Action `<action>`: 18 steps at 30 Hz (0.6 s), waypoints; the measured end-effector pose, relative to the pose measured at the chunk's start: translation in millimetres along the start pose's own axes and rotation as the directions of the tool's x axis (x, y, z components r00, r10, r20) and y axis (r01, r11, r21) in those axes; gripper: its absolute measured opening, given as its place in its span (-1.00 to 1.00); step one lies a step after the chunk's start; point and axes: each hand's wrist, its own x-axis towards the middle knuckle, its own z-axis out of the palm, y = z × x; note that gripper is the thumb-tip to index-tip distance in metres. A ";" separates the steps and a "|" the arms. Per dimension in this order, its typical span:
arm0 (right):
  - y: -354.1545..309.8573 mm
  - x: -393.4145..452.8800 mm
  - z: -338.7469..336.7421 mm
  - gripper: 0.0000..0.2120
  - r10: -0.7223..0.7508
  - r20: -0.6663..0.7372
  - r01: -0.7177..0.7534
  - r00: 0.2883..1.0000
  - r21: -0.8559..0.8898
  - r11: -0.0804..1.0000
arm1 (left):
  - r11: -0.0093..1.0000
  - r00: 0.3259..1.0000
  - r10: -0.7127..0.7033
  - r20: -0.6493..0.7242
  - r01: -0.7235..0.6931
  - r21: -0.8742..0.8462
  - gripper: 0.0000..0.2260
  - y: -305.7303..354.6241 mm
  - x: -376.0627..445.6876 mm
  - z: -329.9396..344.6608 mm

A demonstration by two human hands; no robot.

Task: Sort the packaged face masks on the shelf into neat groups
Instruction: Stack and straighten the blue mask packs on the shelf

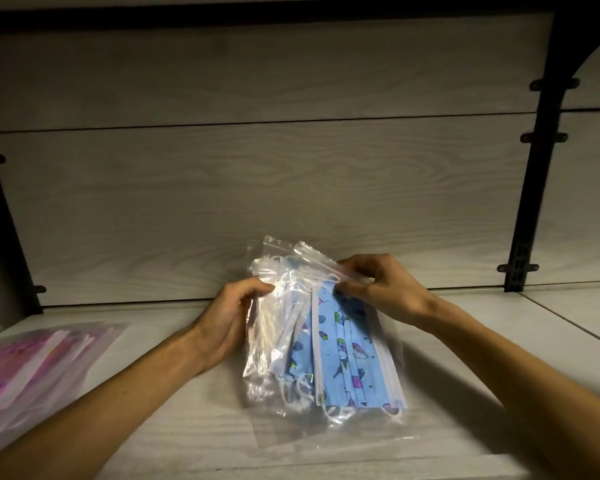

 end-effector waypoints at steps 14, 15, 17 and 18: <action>5.9 -3.3 -11.9 -0.84 -0.056 -0.134 0.035 0.989 -0.156 0.987 | 0.988 0.997 0.063 -0.044 -0.057 0.141 -0.54 -2.5 -0.8 -0.1; 6.7 -3.5 -12.3 -0.84 -0.055 -0.143 0.032 0.988 -0.159 0.987 | 0.989 0.998 0.056 -0.034 -0.051 0.135 -0.56 -2.3 -0.6 -0.1; 7.8 -3.4 -12.7 -0.83 -0.047 -0.154 0.021 0.987 -0.167 0.986 | 0.992 0.999 0.043 -0.030 -0.039 0.121 -0.61 -1.4 -0.2 0.9; 8.1 -3.3 -12.9 -0.80 -0.043 -0.155 0.015 0.987 -0.178 0.984 | 0.993 0.999 0.036 -0.036 -0.032 0.115 -0.63 -0.4 -0.7 2.3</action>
